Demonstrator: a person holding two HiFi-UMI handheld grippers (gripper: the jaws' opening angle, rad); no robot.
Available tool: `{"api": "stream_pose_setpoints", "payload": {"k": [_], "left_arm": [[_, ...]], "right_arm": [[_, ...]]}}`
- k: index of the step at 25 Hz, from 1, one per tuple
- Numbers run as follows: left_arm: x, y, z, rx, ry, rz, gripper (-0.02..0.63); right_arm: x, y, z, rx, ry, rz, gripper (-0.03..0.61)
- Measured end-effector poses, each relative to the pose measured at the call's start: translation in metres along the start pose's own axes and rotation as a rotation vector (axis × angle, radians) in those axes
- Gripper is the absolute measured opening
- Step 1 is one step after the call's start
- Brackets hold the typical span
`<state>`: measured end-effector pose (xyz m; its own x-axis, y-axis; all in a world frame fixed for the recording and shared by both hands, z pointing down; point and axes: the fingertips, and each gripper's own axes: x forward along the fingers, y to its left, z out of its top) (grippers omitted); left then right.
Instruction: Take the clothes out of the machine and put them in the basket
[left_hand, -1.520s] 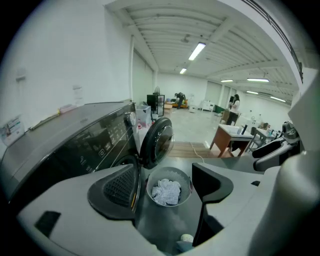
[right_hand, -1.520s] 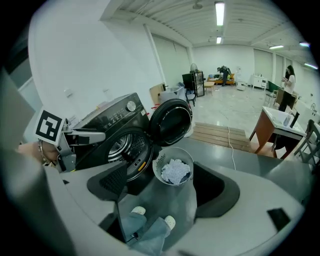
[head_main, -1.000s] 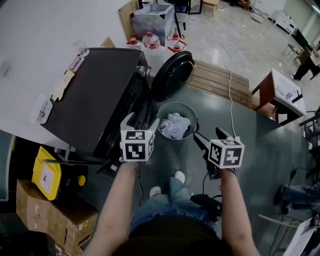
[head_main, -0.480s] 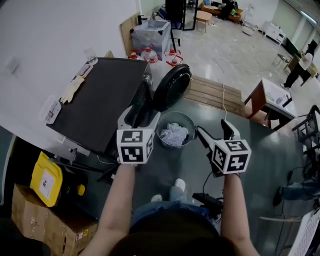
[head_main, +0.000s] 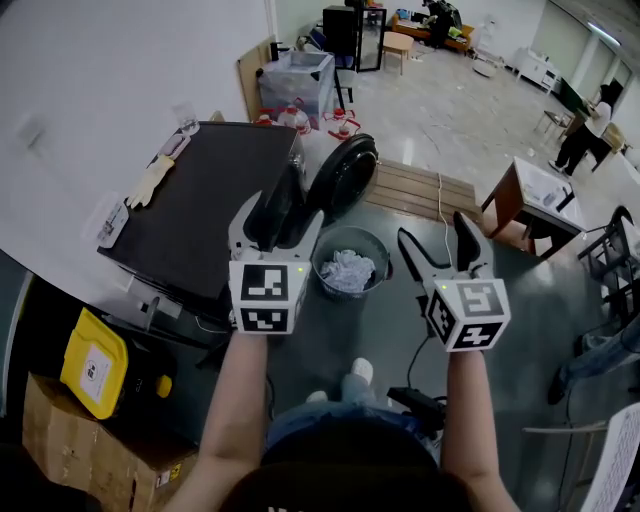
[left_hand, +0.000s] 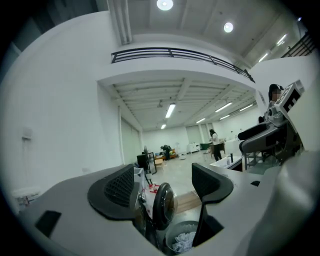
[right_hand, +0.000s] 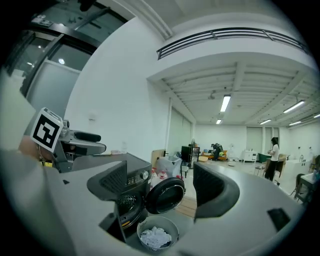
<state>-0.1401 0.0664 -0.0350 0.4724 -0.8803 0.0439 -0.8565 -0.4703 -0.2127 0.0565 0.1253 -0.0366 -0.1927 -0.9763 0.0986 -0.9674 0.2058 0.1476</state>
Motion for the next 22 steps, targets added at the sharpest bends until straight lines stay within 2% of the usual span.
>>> {"api": "stream_pose_setpoints", "payload": {"k": [2,3,4,5,6,7,13,22], "left_arm": [[-0.009,0.004,0.007,0.012,-0.032,0.006,0.353],[-0.016,0.007,0.011,0.027,-0.052,0.021,0.311],[-0.022,0.011,0.016,0.045,-0.075,0.04,0.099],[-0.028,0.014,0.02,0.061,-0.096,0.053,0.0],[-0.033,0.016,0.024,0.071,-0.111,0.055,0.0],[-0.036,0.018,0.027,0.072,-0.122,0.051,0.0],[-0.054,0.033,0.031,0.053,-0.155,0.041,0.0],[-0.068,0.031,0.035,0.078,-0.186,0.017,0.0]], "right_arm": [[-0.007,0.006,0.004,-0.012,-0.013,-0.006,0.414],[-0.011,0.009,0.007,-0.018,-0.019,-0.012,0.411],[-0.017,0.011,0.01,-0.025,-0.028,-0.024,0.362],[-0.023,0.013,0.013,-0.032,-0.041,-0.04,0.227],[-0.029,0.013,0.017,-0.039,-0.055,-0.057,0.037],[-0.034,0.014,0.021,-0.043,-0.067,-0.068,0.0],[-0.051,0.026,0.03,-0.077,-0.089,-0.106,0.0],[-0.075,0.034,0.04,-0.137,-0.122,-0.128,0.0]]}}
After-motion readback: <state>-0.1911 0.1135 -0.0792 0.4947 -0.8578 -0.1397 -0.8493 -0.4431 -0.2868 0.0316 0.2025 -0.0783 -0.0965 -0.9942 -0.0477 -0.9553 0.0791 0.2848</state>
